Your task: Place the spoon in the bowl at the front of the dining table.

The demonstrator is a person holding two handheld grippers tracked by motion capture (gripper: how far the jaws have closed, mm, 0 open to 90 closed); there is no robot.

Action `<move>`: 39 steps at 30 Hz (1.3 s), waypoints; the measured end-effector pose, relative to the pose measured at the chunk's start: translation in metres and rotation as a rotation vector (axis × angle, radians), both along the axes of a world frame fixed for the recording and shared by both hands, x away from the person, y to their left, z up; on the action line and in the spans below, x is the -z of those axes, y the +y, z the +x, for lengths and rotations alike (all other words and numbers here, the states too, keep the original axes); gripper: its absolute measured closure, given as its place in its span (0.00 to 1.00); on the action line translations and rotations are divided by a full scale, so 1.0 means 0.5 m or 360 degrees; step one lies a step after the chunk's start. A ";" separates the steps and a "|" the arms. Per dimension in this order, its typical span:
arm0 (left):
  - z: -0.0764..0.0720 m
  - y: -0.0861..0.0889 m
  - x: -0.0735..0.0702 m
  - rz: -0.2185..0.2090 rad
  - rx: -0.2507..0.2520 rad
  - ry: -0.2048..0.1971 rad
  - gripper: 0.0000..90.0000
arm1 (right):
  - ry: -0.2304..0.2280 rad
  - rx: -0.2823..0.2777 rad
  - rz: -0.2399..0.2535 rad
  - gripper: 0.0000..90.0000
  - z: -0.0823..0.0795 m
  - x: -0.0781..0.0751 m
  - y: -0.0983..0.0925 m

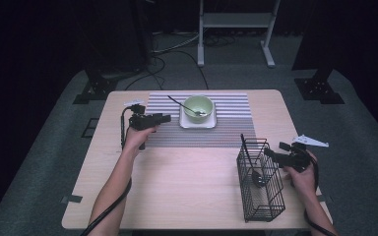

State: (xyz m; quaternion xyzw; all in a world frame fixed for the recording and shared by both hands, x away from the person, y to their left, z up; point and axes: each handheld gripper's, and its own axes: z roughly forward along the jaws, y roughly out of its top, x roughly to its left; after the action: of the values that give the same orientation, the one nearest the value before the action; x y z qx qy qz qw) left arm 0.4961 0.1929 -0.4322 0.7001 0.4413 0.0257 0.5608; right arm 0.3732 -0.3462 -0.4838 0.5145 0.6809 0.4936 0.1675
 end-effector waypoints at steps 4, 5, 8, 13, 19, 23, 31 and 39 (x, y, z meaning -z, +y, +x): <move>-0.012 -0.005 0.004 -0.0020 0.0004 0.0004 0.33 | 0.0000 0.0001 -0.0003 0.14 0.000 0.000 0.000; -0.015 -0.008 0.006 -0.0021 0.0014 0.0005 0.33 | 0.0000 0.0001 -0.0005 0.14 0.000 0.000 0.000; -0.022 -0.013 0.011 -0.0009 0.0043 0.0007 0.31 | -0.0002 0.0001 -0.0006 0.14 -0.001 0.000 0.000; -0.036 -0.023 0.011 -0.0009 0.0069 -0.0001 0.28 | -0.0002 0.0003 -0.0005 0.14 -0.001 0.000 0.000; -0.048 -0.031 0.006 0.0020 0.0085 -0.0015 0.20 | 0.0000 0.0005 -0.0005 0.14 -0.002 0.000 -0.001; -0.058 -0.036 0.004 0.0036 0.0107 -0.0019 0.19 | -0.0002 0.0006 -0.0006 0.14 -0.003 0.000 -0.001; -0.078 -0.046 0.004 0.0068 0.0162 -0.0028 0.17 | -0.0001 0.0007 -0.0009 0.14 -0.003 0.000 -0.001; -0.095 -0.055 0.001 0.0092 0.0226 -0.0040 0.17 | 0.0003 0.0006 -0.0007 0.14 -0.003 0.000 -0.001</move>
State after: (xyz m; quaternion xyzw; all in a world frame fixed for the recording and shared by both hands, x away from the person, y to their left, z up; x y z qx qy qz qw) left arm 0.4487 0.1655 -0.4327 0.7451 0.3825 0.0072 0.5462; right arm 0.3716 -0.3466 -0.4837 0.5159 0.6812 0.4912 0.1691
